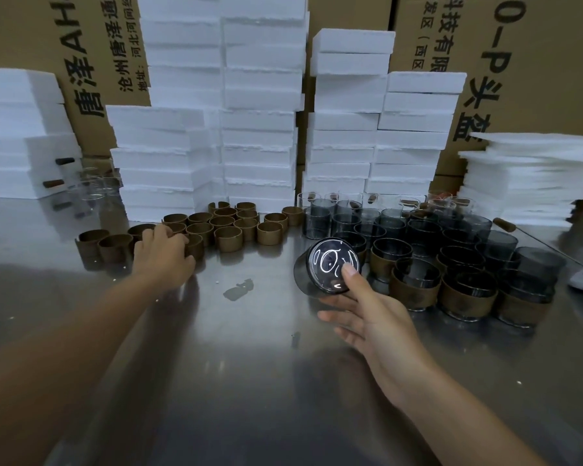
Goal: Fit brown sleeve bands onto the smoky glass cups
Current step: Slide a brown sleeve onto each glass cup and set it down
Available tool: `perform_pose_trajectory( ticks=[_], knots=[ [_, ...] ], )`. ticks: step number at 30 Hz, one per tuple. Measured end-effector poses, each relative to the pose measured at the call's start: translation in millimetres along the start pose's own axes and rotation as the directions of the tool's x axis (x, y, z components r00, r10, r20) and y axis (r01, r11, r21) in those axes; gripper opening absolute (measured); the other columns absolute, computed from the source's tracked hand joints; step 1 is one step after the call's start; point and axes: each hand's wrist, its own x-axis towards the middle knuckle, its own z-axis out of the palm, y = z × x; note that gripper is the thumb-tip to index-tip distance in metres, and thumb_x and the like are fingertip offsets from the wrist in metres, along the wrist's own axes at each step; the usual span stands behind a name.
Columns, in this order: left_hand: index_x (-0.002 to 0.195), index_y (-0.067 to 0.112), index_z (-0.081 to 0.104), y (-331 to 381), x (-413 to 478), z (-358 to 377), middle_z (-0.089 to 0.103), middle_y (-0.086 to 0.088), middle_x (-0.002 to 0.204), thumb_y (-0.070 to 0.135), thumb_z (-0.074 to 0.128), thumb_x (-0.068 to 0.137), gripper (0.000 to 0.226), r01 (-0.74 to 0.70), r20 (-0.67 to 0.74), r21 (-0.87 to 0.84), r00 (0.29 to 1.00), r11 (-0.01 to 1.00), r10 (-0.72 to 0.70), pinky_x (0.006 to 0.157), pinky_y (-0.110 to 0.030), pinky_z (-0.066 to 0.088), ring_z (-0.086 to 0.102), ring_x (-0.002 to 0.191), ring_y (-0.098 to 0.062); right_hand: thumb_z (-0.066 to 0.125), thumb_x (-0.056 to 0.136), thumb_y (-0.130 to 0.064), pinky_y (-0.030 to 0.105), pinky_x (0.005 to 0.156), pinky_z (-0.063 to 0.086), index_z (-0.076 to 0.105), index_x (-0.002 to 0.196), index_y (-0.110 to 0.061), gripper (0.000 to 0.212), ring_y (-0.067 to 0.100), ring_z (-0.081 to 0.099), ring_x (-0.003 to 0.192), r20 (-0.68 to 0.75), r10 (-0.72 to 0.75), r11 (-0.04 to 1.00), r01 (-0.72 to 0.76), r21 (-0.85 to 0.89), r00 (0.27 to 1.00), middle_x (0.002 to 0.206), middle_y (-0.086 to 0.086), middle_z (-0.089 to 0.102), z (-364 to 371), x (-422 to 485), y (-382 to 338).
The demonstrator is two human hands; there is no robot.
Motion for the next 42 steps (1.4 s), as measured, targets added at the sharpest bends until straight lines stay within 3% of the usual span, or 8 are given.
perform_pose_trajectory(
  ticks=[6,11,18,21,29,33,38,42],
  knots=[
    [0.101,0.023,0.066,2,-8,-10,0.053,-0.008,0.119,0.037,0.063,0.089,0.019,-0.075,-0.020,0.032,0.997,0.997,0.076,0.094,-0.039,0.027,0.036,0.117,-0.031,0.062,0.049,-0.062,0.033,0.077,0.042,0.071,0.096,-0.011,0.070,0.014,0.072,0.073,0.009,-0.017,1.000,0.017,-0.007,1.000,0.089,0.004,0.076,0,-1,1],
    [0.072,0.019,0.059,43,-35,-30,0.051,-0.004,0.106,0.032,0.068,0.085,0.020,-0.144,-0.209,-0.421,0.976,0.896,0.058,0.091,-0.038,0.028,0.042,0.116,-0.029,0.068,0.078,-0.045,0.030,0.076,0.043,0.072,0.090,-0.013,0.035,0.015,0.072,0.081,0.001,-0.025,1.000,0.025,-0.016,1.000,0.094,0.009,0.074,-1,2,5],
    [0.062,0.018,0.050,116,-99,-54,0.062,-0.010,0.093,0.022,0.065,0.088,0.030,-0.224,-0.234,-0.918,0.972,0.328,0.010,0.084,-0.042,0.048,0.059,0.096,-0.031,0.068,0.083,-0.038,0.016,0.060,0.049,0.072,0.096,-0.015,0.027,0.008,0.072,0.082,-0.039,-0.062,0.998,0.063,0.020,0.997,0.083,-0.005,0.075,-3,7,9],
    [0.068,0.015,0.055,136,-120,-56,0.069,0.005,0.075,0.015,0.062,0.091,0.023,-0.162,-0.157,-0.983,0.985,0.084,0.065,0.067,-0.020,0.052,0.064,0.074,-0.010,0.068,0.082,-0.041,0.024,0.071,0.048,0.070,0.085,-0.016,0.025,0.007,0.071,0.082,-0.061,-0.073,0.997,0.075,0.027,0.995,0.079,-0.006,0.075,-4,9,10],
    [0.099,0.026,0.064,138,-136,-54,0.066,0.003,0.109,0.048,0.055,0.088,0.026,-0.203,-0.158,-0.967,0.952,0.153,0.262,0.090,-0.020,0.046,0.060,0.104,-0.007,0.066,0.083,-0.044,0.036,0.084,0.053,0.061,0.092,-0.012,0.033,0.018,0.071,0.094,-0.089,-0.067,0.992,0.075,0.101,0.994,0.077,-0.004,0.071,-4,9,6],
    [0.119,0.014,0.062,134,-137,-54,0.061,-0.003,0.127,0.036,0.047,0.095,0.036,-0.225,-0.158,-0.954,0.939,0.196,0.306,0.106,-0.035,0.041,0.053,0.122,-0.013,0.065,0.083,-0.045,0.034,0.081,0.052,0.058,0.108,-0.008,0.046,0.015,0.069,0.094,-0.099,-0.045,0.991,0.057,0.123,0.994,0.096,0.004,0.072,-3,8,5],
    [0.110,0.045,0.053,128,-140,-56,0.046,0.011,0.142,0.039,0.049,0.087,0.024,-0.246,-0.163,-0.955,0.900,0.164,0.405,0.112,-0.024,0.033,0.035,0.136,-0.001,0.064,0.086,-0.040,0.031,0.077,0.051,0.058,0.087,-0.017,0.024,0.010,0.068,0.096,-0.059,-0.032,0.976,0.044,0.211,0.998,0.094,0.002,0.073,-4,8,6],
    [0.125,0.029,0.051,126,-141,-49,0.045,0.008,0.144,0.034,0.058,0.081,0.044,-0.318,-0.203,-0.916,0.894,0.245,0.400,0.109,-0.036,0.039,0.043,0.132,-0.005,0.063,0.088,-0.036,0.039,0.089,0.050,0.064,0.099,-0.010,0.028,0.020,0.065,0.107,-0.011,-0.015,0.963,0.017,0.270,1.000,0.092,0.004,0.068,-4,11,11]
  ],
)
